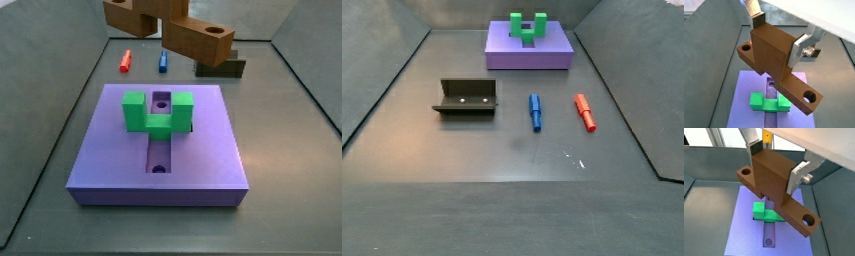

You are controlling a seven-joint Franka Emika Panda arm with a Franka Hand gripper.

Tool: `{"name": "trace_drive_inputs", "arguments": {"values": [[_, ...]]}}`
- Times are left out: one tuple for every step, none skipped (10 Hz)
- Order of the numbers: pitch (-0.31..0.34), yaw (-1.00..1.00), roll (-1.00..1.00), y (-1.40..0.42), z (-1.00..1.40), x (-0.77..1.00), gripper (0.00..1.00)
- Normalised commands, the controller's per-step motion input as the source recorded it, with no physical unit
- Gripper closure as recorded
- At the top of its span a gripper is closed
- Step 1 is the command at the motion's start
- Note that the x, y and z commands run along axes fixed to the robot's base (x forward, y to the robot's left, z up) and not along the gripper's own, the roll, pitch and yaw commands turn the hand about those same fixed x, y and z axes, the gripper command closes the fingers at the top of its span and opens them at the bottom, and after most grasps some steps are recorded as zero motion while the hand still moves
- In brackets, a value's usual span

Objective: Pick up the brown object. Move up. Move to above the board. Insert the brown object.
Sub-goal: Insert the brown object.

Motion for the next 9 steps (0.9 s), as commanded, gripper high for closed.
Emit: {"name": "trace_drive_inputs", "arguments": {"values": [[0.0, -1.0, -0.03, 0.0, 0.0, 0.0, 1.0], [0.0, -0.98, -0.02, 0.0, 0.0, 0.1, 1.0], [-0.011, -1.0, 0.0, 0.0, -0.13, 0.06, 1.0], [-0.004, -1.0, 0.03, 0.0, -0.27, 0.0, 1.0], [-0.013, -1.0, 0.0, 0.0, -0.22, 0.0, 1.0], [-0.014, -1.0, 0.0, 0.0, -0.22, 0.0, 1.0], [-0.004, -1.0, 0.01, 0.0, -0.22, 0.0, 1.0], [0.0, -1.0, 0.0, 0.0, -0.21, 0.0, 1.0], [-0.197, -0.87, 0.0, -0.2, -0.44, 0.05, 1.0]]}}
